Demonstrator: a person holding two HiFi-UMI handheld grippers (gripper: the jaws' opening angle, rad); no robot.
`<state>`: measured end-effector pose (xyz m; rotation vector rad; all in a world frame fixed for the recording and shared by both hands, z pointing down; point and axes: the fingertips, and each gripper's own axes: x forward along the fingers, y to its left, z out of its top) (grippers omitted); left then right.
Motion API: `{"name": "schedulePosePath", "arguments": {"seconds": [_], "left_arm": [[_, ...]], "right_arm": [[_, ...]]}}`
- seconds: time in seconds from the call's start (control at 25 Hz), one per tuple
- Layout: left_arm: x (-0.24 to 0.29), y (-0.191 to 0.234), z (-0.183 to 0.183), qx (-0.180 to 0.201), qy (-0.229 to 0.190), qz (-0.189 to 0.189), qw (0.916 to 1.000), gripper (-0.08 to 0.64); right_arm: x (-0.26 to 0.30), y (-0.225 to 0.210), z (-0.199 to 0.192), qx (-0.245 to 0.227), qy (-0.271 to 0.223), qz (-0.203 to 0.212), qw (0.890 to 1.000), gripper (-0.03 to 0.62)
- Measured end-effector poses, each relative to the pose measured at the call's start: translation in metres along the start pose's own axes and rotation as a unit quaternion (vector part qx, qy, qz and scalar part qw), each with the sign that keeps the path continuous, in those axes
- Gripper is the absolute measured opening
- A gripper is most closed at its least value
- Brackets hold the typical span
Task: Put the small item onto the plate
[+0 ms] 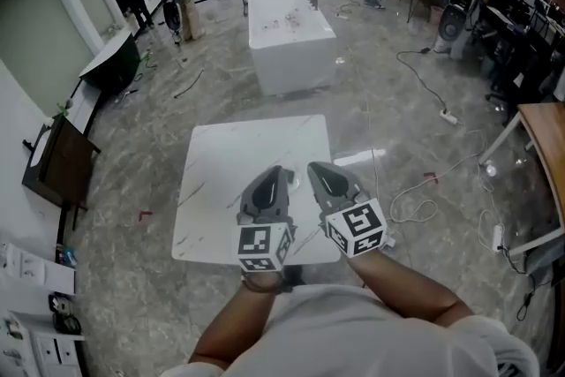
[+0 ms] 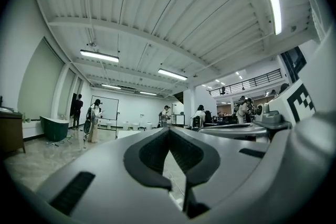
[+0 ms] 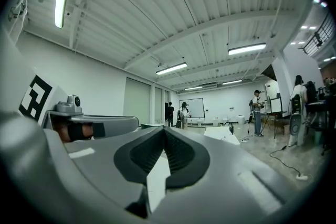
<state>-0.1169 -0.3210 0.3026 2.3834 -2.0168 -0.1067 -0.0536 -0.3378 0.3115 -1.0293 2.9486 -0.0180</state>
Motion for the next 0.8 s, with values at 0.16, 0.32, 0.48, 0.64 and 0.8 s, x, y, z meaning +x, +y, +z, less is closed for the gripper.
{"name": "schedulePosePath", "arguments": {"seconds": [0.16,0.32,0.48,0.64,0.8], "left_arm": [[-0.016,-0.014,0.012,0.003,-0.010,0.006,0.9999,0.006],[-0.032,-0.017,0.020,0.004,-0.015,0.005,0.9999,0.006],[-0.037,-0.022,0.028,0.004,-0.023,0.003,0.9997,0.006],[-0.043,-0.027,0.035,0.007,-0.025,0.002,0.9997,0.006],[-0.049,-0.027,0.040,0.008,-0.026,0.000,0.9996,0.006]], "right_arm": [[-0.020,0.001,0.013,0.008,-0.009,0.000,1.000,0.002],[-0.029,0.009,0.018,0.013,-0.013,-0.002,1.000,0.002],[-0.034,0.009,0.024,0.008,-0.020,-0.005,1.000,0.002],[-0.041,0.012,0.031,0.010,-0.025,-0.005,1.000,0.002],[-0.044,0.019,0.036,0.010,-0.026,-0.003,1.000,0.002]]}}
